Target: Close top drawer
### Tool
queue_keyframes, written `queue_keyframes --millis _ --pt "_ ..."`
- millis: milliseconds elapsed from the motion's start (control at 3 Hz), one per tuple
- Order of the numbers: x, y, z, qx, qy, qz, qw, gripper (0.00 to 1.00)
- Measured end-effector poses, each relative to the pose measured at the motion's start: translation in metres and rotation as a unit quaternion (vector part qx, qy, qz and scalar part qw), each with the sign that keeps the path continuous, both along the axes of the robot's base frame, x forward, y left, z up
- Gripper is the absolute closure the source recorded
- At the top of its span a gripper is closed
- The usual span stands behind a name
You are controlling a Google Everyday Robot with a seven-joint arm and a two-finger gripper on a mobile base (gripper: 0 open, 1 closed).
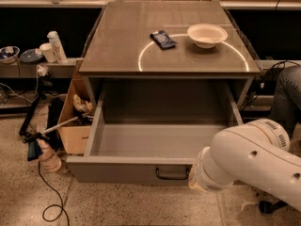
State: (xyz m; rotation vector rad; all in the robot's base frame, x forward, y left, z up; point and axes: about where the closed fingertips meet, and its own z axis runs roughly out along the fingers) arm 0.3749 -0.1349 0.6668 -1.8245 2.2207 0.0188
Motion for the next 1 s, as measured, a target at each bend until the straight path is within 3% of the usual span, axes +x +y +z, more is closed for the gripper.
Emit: queue_keyframes --millis 333,1000 --pt "0.0380 0.0034 -0.0043 0.001 -0.012 -0.002 0.9999 1.00" --pt "0.0473 0.0056 -0.0114 -0.004 -0.023 -0.001 0.9997 1.00"
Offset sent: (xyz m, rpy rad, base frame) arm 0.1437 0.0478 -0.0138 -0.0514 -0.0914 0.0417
